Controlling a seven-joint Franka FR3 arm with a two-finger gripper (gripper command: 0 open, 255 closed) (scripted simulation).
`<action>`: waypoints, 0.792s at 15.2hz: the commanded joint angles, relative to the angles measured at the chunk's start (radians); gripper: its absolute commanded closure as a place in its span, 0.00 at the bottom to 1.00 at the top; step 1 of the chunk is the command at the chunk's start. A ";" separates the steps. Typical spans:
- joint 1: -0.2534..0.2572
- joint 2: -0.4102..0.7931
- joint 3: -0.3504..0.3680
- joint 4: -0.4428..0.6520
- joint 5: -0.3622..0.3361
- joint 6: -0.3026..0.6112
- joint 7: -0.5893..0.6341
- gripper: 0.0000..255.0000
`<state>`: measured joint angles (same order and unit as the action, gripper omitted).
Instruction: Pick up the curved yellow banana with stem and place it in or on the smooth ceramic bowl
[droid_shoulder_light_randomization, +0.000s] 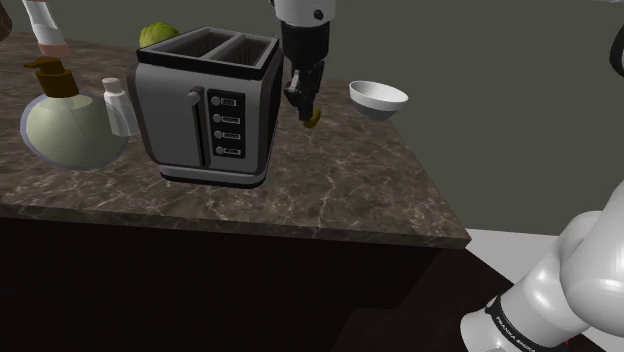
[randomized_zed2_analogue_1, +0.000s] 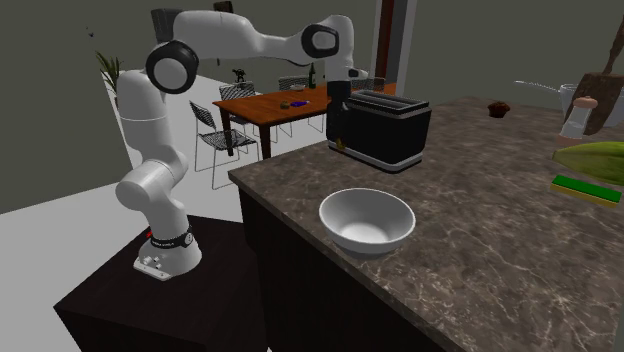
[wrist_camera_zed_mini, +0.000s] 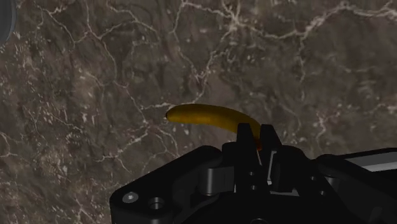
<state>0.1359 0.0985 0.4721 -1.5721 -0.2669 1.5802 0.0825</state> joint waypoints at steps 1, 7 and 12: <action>0.001 0.002 0.001 0.030 -0.001 -0.028 -0.005 1.00; 0.012 0.026 0.005 0.140 -0.013 -0.117 -0.016 1.00; 0.003 0.032 -0.002 0.200 -0.018 -0.165 -0.047 1.00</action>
<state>0.1466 0.1341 0.4749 -1.3729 -0.2859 1.4163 0.0488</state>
